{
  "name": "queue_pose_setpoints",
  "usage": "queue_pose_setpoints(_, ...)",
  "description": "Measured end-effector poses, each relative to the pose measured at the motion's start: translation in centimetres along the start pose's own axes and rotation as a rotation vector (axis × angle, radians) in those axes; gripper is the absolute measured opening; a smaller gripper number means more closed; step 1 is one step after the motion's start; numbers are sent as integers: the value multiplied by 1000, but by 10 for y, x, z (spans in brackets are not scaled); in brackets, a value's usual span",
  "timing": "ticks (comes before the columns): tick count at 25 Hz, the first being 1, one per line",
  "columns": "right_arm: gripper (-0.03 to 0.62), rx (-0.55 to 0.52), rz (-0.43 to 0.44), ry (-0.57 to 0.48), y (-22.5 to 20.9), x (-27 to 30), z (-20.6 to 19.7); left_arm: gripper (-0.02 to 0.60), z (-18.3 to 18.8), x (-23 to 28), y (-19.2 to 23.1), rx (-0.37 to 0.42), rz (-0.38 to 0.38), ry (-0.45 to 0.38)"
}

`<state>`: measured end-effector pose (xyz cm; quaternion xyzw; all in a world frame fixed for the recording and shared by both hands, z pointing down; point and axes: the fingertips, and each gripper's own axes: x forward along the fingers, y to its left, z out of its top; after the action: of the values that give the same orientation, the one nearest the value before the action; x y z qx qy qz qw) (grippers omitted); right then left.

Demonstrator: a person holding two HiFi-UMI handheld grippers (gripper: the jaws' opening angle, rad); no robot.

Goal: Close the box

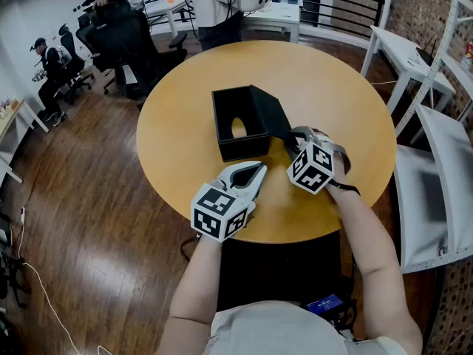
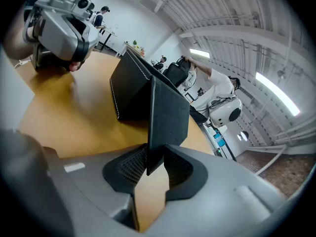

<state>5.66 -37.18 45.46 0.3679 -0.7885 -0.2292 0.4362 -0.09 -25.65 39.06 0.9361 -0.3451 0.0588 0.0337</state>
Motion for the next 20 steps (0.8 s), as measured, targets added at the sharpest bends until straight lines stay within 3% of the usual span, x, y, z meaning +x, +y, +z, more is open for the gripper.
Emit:
queue_pose_setpoints(5, 80, -74, -272, 6, -43, -40, -6, 0, -4, 4, -13, -4, -25, 15)
queue_pose_setpoints(8, 109, -197, -429, -27, -72, -68, 23, 0, -5, 3, -13, -4, -25, 17)
queue_pose_setpoints(11, 167, -333, -523, -77, -85, -88, 61, 0, -5, 1, -13, -3, -24, 17)
queue_pose_setpoints(13, 209, -377, -539, -128, -86, -97, 85, 0, -5, 1, -13, -1, -25, 17)
queue_pose_setpoints(15, 227, -356, -514, -201, -84, -101, 106, 0, -5, 1, -12, 0, -22, 16)
queue_pose_setpoints(20, 233, -150, -379, -363, -72, -95, 129, 0, -5, 3, -13, 0, -21, 16)
